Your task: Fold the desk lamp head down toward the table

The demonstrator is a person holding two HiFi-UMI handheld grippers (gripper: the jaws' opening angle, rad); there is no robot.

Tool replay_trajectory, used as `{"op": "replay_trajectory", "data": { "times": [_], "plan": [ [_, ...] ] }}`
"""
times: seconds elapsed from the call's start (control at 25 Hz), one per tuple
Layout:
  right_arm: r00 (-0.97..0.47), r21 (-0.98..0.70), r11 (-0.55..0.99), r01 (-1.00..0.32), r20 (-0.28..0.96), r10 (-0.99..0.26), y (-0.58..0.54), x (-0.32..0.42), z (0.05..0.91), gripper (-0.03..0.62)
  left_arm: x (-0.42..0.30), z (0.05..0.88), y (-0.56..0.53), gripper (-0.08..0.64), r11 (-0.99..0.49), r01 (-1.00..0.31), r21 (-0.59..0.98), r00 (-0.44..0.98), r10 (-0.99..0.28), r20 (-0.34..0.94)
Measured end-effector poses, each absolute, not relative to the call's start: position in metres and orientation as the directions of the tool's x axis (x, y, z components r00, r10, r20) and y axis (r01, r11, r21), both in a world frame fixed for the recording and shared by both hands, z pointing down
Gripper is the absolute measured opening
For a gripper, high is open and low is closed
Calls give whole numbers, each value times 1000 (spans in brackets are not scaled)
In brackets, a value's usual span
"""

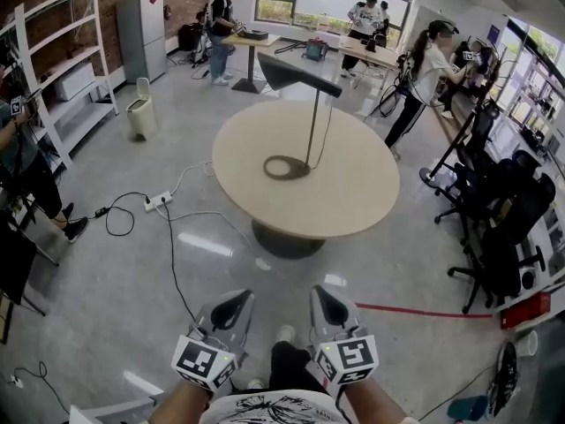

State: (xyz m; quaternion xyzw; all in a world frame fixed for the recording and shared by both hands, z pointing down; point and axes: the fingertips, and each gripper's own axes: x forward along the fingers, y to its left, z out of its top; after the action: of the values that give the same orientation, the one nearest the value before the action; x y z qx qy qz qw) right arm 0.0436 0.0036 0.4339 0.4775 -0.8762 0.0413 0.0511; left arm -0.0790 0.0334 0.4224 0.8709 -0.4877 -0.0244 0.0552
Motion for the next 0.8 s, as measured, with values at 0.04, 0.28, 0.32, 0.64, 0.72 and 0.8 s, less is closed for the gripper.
{"op": "replay_trajectory", "data": {
  "times": [0.04,0.28,0.32,0.64,0.72,0.8],
  "plan": [
    [-547,-31,547,-836,125,-828,-8,41,435,9,-81,423,23,6,-510,-852,115,515,-857,14],
    [-549,-9,551,-834,105,-829,-97,48,437,9,-86,423,-57,6,-443,-892,92,445,-896,-1],
    [-548,2,551,-834,103,-830,-112,50,436,9,-86,422,-72,6,-432,-898,86,433,-901,-5],
    [-574,26,578,-816,93,-814,-231,71,421,9,-67,402,-192,6,-368,-927,74,365,-930,-46],
    [-579,48,584,-810,90,-810,-254,72,417,9,-64,400,-215,6,-355,-932,71,353,-934,-50],
    [-575,67,582,-811,91,-813,-279,71,413,9,-66,398,-237,6,-339,-938,74,336,-941,-50]
  ]
}}
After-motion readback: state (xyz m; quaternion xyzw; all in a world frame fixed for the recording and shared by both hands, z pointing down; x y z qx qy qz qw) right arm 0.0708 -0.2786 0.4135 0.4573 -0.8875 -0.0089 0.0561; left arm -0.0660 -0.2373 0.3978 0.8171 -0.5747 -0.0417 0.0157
